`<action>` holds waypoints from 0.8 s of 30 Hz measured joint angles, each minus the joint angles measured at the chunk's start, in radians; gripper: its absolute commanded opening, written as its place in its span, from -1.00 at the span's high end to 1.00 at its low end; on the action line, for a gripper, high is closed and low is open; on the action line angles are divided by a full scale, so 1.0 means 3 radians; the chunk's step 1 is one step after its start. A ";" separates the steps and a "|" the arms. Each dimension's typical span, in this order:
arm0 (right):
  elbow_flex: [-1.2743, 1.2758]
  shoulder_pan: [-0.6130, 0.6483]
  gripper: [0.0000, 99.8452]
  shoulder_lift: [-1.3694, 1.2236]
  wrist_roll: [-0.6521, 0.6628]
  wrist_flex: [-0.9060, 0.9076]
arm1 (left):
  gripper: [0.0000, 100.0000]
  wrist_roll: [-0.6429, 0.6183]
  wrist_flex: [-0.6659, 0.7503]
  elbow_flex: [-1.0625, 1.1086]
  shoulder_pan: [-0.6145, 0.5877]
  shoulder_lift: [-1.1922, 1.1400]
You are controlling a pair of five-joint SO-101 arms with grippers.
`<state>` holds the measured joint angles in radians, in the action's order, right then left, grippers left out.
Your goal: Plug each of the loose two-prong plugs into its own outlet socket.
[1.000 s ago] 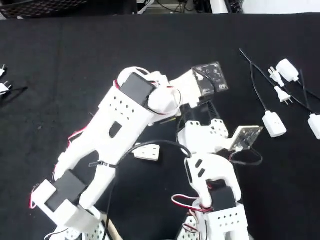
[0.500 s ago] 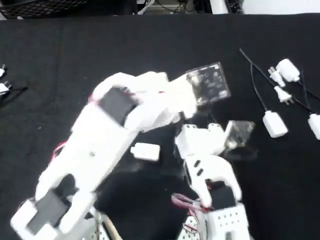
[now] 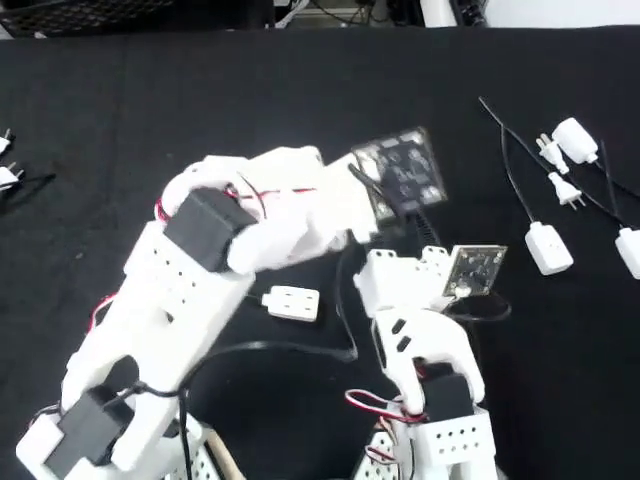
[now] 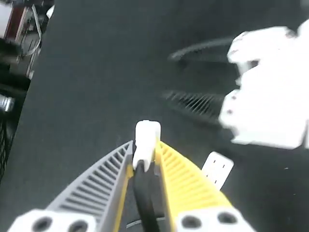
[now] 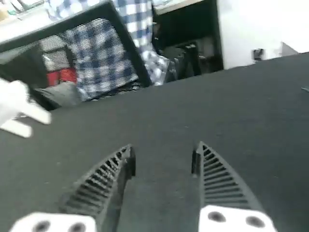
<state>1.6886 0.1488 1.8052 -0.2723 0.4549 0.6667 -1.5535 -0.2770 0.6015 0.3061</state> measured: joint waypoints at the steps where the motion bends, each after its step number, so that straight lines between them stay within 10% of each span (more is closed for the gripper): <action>1: 0.0000 -0.0056 0.60 0.0000 0.0046 0.0000 | 0.94 -0.0005 0.0000 0.0020 -0.0072 0.0000; 11: 0.0000 -0.0189 0.60 0.0000 0.0159 0.0041 | 0.94 -0.0118 0.0880 0.1289 -0.0650 0.0000; 24: 0.0000 -0.0189 0.60 0.0000 0.0159 0.0041 | 0.94 -0.1841 0.1550 0.1872 -0.0788 0.0005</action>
<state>1.6886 0.0921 1.8052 -0.2248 0.4672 0.1143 -1.0886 0.2846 0.3652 0.3076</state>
